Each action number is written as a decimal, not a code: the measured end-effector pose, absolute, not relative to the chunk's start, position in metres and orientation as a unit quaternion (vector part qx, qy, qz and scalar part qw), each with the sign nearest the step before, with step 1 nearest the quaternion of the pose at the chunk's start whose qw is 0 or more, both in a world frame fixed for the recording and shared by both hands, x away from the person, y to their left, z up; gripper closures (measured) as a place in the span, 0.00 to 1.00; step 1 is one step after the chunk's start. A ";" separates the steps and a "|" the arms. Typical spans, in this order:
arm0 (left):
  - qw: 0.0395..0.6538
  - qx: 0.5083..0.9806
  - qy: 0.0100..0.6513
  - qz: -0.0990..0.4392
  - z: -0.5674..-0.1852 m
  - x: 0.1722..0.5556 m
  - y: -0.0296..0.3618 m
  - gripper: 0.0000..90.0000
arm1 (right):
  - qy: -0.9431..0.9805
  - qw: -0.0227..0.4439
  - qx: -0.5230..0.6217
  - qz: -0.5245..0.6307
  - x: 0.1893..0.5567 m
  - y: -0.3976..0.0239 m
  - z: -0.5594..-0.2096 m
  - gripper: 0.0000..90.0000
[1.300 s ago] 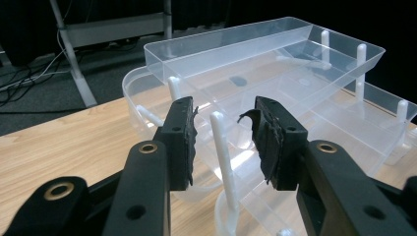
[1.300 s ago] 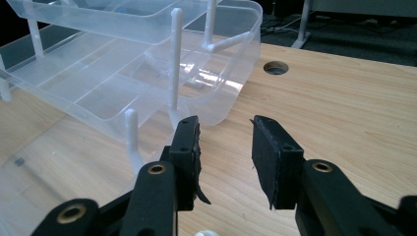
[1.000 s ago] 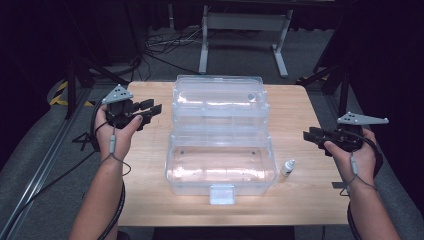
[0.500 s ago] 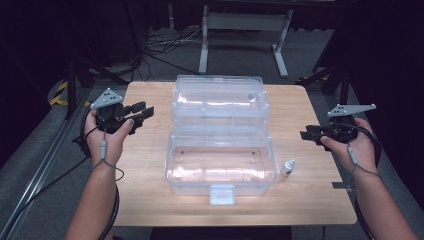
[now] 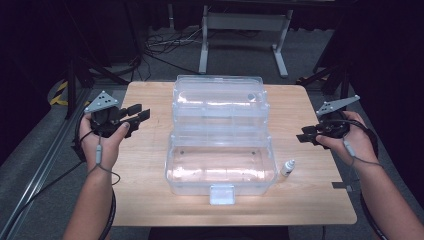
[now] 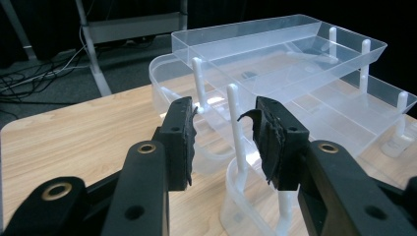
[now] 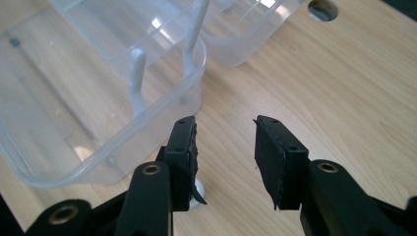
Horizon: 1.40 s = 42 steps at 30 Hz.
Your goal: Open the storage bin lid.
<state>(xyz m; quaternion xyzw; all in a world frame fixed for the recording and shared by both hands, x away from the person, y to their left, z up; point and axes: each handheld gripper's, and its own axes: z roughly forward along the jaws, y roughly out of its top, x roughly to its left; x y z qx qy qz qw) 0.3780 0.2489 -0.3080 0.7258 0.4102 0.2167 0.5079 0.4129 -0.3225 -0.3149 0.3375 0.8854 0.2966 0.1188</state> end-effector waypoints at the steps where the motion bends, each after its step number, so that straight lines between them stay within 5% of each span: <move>1: 0.506 0.726 0.411 0.218 -0.308 0.376 0.250 0.67 | 0.890 0.116 0.331 0.291 0.414 -0.321 -0.315 0.67; 42: 0.493 0.725 0.430 0.214 -0.314 0.364 0.260 0.65 | 0.977 0.029 0.194 0.078 0.426 -0.273 -0.368 0.61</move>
